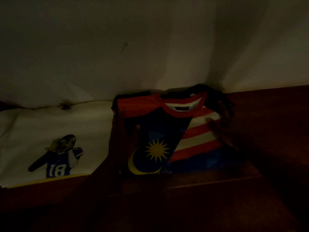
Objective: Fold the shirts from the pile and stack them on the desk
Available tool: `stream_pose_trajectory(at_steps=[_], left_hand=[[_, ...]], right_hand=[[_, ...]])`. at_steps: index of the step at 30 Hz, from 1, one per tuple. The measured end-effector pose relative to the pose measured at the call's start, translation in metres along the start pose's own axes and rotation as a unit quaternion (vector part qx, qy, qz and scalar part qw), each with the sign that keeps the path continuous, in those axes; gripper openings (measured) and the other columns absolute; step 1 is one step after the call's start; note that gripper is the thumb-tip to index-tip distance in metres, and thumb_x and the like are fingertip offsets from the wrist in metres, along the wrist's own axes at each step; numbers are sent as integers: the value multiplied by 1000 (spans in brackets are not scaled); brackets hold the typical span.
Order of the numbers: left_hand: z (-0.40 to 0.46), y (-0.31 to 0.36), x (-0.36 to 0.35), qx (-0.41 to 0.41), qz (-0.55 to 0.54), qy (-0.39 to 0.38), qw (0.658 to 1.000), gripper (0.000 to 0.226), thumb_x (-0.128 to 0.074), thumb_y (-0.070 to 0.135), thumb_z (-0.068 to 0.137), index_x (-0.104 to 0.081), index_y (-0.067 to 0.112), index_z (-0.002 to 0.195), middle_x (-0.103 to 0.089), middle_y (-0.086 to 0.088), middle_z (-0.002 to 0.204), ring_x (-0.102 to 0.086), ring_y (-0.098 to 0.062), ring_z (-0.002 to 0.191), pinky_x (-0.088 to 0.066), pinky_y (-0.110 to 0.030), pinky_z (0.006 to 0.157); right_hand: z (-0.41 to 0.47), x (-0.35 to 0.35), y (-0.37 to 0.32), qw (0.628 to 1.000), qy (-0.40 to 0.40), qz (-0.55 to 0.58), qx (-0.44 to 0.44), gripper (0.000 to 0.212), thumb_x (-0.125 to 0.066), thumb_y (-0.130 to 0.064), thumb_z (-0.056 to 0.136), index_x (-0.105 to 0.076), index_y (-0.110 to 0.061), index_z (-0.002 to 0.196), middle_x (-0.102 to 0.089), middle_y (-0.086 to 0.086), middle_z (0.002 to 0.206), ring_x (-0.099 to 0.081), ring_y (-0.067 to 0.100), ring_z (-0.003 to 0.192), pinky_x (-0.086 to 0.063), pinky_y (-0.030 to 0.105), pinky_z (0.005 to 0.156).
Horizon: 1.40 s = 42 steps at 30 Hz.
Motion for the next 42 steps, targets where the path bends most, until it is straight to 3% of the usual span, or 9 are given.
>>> stream_pose_trajectory(at_steps=[7,11,15,19,24,28,31,37,42], left_hand=[[-3,8,-26,-27,22,-53,998,84,-54,38,94,9,27,148,0,-5,162,-17,-23,145,-29,-35,110],[-4,8,-22,-31,128,-41,990,87,-37,63,88,-2,17,153,-4,-14,160,-8,-28,146,-20,-45,115],[-8,50,-17,-130,265,54,954,76,-33,54,93,-22,4,150,-19,-27,154,-16,-46,142,-17,-54,113],[-10,74,-61,-237,324,-3,916,62,-32,47,97,-33,10,147,-30,-19,153,-26,-40,142,-17,-56,115],[8,38,-52,-178,372,-20,911,61,-27,51,96,-40,17,145,-38,-16,150,-32,-39,139,-22,-57,111],[17,25,-28,-108,370,-7,923,69,-23,52,94,-39,9,145,-39,-21,147,-37,-40,136,-28,-61,107],[6,46,-21,-123,353,28,927,69,-26,50,96,-36,1,144,-36,-27,147,-34,-46,136,-30,-60,106],[-62,64,-49,-261,345,-45,901,62,-38,46,90,-50,10,138,-45,-17,144,-42,-38,133,-21,-54,113],[-83,34,-33,-218,364,-28,905,61,-40,47,90,-47,11,138,-49,-17,142,-45,-36,131,-27,-52,105]], right_hand=[[-4,-8,11,999,26,-45,7,91,-36,-83,73,-10,-41,150,-12,9,159,-15,34,144,-26,58,112],[-13,5,-2,985,64,-157,14,86,-24,-84,79,-11,-38,150,-6,10,160,-8,37,146,-17,62,113],[-20,-5,-51,969,80,-221,79,81,-7,-73,84,-6,-33,153,5,7,162,9,31,147,6,56,114],[-22,-45,-110,966,31,-205,153,81,-3,-69,84,-9,-30,154,6,2,162,9,27,148,6,51,116],[-7,-57,-98,963,8,-214,162,66,-16,-61,96,-2,-32,153,9,-4,162,11,19,148,7,43,117],[3,-23,-60,973,55,-205,93,63,-12,-56,98,-1,-29,154,5,-4,162,5,17,149,5,52,116],[-6,-15,-45,985,38,-167,37,65,-15,-55,98,-2,-25,154,7,2,162,10,22,148,5,53,116],[-69,-40,-69,980,18,-150,128,78,-5,-63,85,-8,-25,154,-1,5,162,-1,27,149,-10,52,117],[-91,-55,-42,971,-49,-210,99,78,4,-65,84,4,-29,153,10,3,161,9,24,148,1,46,118]])
Point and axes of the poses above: each hand's wrist, its own z-axis towards the middle knuckle, its own x-axis out of the back of the hand, y = z × x, the point moved 10 cm from there along z, towards the middle knuckle
